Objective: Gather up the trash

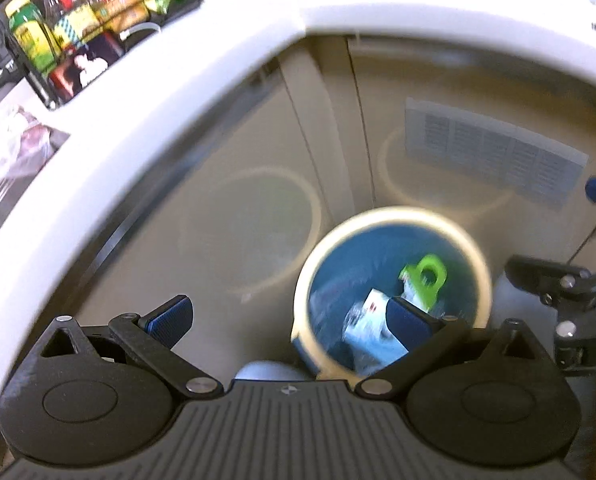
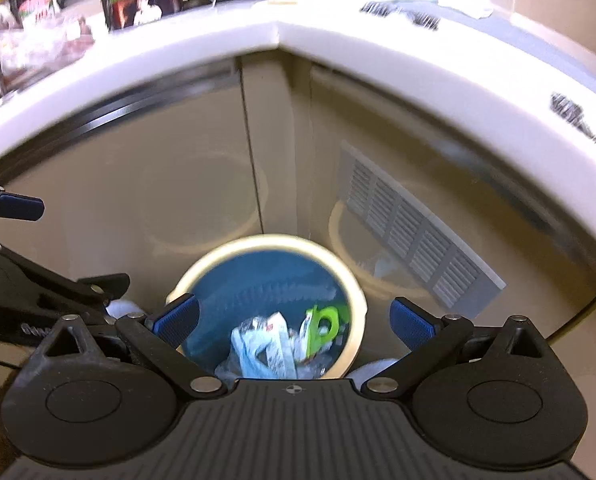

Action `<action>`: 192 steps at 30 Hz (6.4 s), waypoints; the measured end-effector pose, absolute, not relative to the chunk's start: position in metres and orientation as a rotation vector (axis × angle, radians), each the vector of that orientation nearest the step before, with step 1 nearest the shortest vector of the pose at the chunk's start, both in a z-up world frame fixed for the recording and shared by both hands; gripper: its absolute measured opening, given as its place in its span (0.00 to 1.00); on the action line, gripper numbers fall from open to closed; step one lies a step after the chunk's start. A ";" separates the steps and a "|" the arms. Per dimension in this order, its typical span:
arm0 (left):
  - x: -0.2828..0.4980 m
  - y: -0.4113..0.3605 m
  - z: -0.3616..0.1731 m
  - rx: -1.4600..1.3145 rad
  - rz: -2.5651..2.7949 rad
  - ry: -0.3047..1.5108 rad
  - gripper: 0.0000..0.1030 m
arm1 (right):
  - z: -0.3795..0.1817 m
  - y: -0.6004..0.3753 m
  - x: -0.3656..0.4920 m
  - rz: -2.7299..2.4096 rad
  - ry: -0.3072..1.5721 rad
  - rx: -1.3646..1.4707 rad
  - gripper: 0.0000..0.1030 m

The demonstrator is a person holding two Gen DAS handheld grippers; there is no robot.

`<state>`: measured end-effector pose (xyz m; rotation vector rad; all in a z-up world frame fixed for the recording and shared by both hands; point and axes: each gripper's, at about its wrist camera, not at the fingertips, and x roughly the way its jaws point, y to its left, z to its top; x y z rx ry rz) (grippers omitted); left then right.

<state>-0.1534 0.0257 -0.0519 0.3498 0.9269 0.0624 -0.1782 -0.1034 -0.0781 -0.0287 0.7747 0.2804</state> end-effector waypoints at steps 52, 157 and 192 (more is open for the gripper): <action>0.313 -0.043 0.030 -0.094 -0.185 0.697 1.00 | 0.009 -0.267 0.313 -0.166 0.418 0.130 0.00; 0.209 -0.122 0.012 0.249 -0.386 0.876 0.10 | 0.000 -0.306 0.087 -0.125 0.637 0.153 0.41; 0.029 -0.142 0.133 0.241 -0.408 0.673 0.10 | 0.089 -0.303 -0.065 -0.091 0.311 0.061 0.04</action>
